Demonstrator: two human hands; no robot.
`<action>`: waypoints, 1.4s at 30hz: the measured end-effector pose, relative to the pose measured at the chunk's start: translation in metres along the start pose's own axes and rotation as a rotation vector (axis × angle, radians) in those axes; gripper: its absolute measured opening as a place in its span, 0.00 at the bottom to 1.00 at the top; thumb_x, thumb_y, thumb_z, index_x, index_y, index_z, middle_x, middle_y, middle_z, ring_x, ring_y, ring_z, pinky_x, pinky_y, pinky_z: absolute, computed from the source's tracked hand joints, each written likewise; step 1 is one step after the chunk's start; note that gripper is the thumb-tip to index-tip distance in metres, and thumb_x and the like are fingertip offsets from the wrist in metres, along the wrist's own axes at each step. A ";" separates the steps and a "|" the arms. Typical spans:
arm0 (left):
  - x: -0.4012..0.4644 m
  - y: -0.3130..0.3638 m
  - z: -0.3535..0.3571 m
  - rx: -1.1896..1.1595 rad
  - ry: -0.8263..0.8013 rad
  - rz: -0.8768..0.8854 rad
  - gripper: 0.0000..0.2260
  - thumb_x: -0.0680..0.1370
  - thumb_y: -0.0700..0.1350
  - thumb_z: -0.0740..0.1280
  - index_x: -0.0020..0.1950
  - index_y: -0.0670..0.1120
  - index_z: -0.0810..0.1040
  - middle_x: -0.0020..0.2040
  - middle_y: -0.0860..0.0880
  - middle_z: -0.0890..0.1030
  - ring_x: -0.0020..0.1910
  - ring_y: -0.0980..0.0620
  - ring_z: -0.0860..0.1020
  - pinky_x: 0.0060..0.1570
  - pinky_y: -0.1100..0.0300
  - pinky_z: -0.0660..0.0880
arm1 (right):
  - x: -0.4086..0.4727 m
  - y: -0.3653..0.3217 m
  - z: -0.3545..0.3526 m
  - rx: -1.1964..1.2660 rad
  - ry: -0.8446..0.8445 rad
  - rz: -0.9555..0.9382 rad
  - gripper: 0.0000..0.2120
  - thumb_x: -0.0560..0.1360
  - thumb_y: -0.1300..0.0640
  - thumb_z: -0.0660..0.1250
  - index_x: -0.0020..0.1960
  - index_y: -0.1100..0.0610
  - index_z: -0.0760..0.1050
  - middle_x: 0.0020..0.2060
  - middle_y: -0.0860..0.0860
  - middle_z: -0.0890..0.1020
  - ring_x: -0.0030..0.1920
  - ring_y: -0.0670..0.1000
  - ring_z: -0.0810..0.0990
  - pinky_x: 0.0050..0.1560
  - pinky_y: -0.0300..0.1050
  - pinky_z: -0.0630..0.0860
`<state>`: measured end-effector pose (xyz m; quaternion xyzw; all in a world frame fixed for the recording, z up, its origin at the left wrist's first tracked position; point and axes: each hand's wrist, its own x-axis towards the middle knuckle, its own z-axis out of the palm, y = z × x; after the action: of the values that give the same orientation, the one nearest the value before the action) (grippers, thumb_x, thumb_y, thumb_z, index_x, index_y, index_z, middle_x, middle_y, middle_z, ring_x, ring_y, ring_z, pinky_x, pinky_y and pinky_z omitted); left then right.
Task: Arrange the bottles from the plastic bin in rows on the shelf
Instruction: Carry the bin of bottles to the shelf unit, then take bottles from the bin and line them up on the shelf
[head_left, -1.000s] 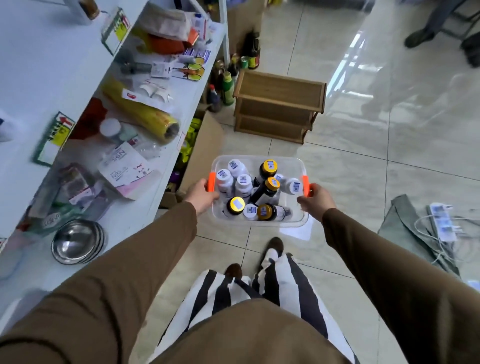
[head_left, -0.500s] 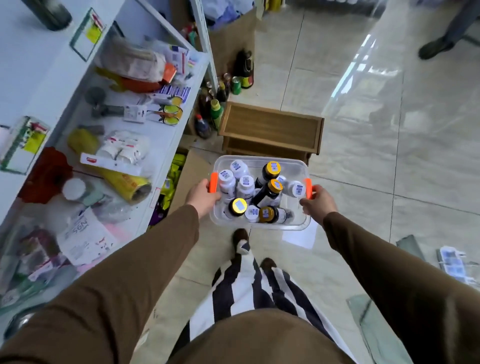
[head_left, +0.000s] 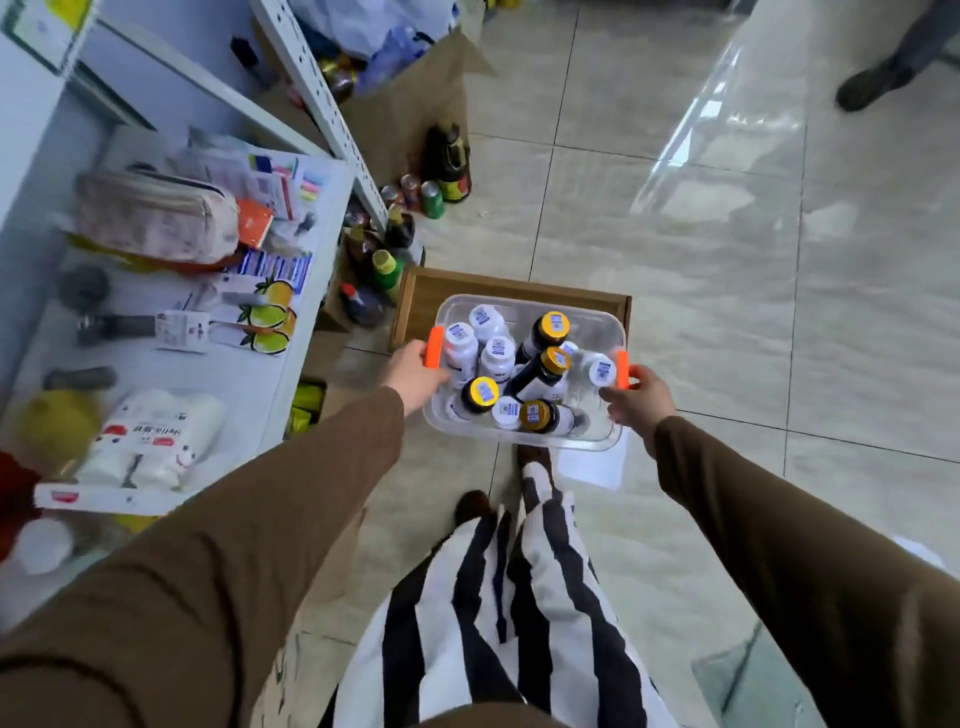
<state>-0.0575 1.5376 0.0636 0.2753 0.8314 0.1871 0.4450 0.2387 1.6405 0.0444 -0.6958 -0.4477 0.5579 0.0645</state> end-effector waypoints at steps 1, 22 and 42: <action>0.015 0.008 0.003 0.011 0.000 -0.002 0.10 0.72 0.41 0.74 0.45 0.47 0.73 0.39 0.50 0.74 0.40 0.48 0.73 0.36 0.58 0.67 | 0.014 -0.006 -0.002 0.033 -0.013 0.017 0.18 0.71 0.65 0.71 0.59 0.58 0.73 0.43 0.56 0.80 0.38 0.55 0.77 0.43 0.51 0.77; 0.183 0.035 0.059 -0.004 -0.026 -0.135 0.10 0.75 0.39 0.72 0.56 0.42 0.77 0.52 0.43 0.81 0.52 0.42 0.80 0.57 0.44 0.77 | 0.177 -0.033 0.004 0.103 -0.075 0.085 0.19 0.76 0.66 0.66 0.65 0.58 0.71 0.44 0.51 0.78 0.42 0.52 0.77 0.42 0.45 0.76; 0.144 0.058 0.063 0.222 0.165 0.314 0.26 0.76 0.38 0.68 0.73 0.46 0.69 0.69 0.46 0.70 0.68 0.45 0.68 0.68 0.55 0.64 | 0.140 -0.088 0.033 -0.818 0.050 -0.725 0.26 0.70 0.66 0.64 0.68 0.56 0.72 0.60 0.56 0.77 0.60 0.61 0.71 0.59 0.54 0.71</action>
<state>-0.0530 1.6768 -0.0296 0.4323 0.8276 0.1834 0.3076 0.1598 1.7766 -0.0168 -0.4783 -0.8375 0.2638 -0.0126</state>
